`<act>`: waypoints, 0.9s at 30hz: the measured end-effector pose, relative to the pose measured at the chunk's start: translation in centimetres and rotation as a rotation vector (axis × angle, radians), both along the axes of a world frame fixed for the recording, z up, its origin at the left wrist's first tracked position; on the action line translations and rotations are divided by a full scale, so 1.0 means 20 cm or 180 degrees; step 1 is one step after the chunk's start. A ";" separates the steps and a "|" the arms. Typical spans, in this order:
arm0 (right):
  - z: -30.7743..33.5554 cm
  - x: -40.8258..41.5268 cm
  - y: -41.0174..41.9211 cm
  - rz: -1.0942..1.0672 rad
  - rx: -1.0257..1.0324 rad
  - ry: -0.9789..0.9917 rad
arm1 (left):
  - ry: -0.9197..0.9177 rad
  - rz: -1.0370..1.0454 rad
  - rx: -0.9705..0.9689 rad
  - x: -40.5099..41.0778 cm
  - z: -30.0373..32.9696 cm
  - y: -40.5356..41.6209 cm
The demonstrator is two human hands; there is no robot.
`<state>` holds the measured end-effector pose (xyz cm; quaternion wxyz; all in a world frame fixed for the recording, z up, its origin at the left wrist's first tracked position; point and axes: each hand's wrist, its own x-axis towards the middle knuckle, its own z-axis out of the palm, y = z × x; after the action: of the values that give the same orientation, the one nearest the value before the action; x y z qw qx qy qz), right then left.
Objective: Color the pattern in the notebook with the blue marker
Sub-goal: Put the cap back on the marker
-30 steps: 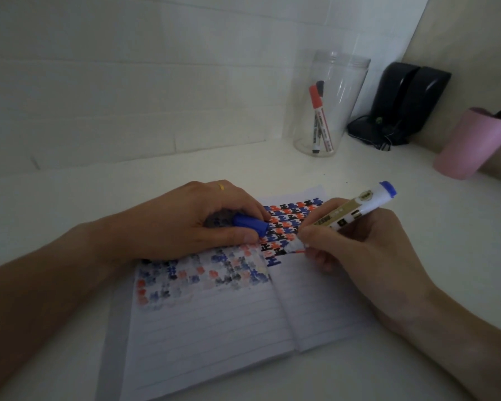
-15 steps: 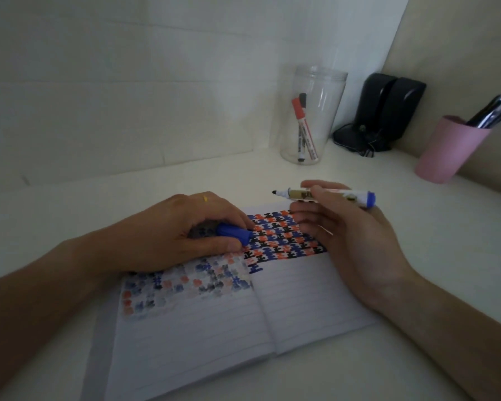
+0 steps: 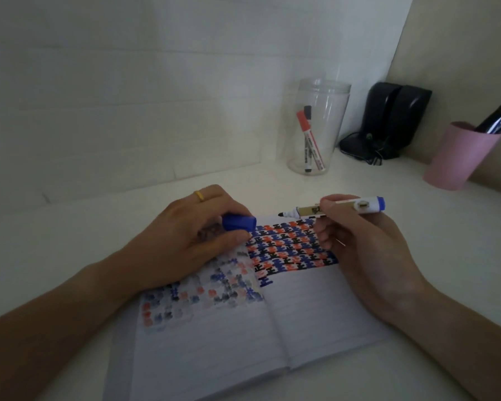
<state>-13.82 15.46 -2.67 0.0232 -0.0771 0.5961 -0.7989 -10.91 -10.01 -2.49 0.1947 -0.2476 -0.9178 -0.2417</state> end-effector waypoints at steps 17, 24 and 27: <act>0.02 0.05 -0.01 0.0342 0.0278 0.0256 | 0.0000 0.0106 0.0003 0.00 -0.02 0.00; 0.03 0.07 -0.01 0.0471 0.0530 0.0348 | 0.0086 0.0038 0.0018 0.01 0.00 0.01; 0.04 0.07 -0.01 0.0482 0.0642 0.0439 | 0.0135 0.0042 0.0081 0.02 0.02 0.02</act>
<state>-12.37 15.21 -1.96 0.0501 -0.1738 0.6661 -0.7236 -10.47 -9.69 -2.14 0.2188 -0.2441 -0.9120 -0.2467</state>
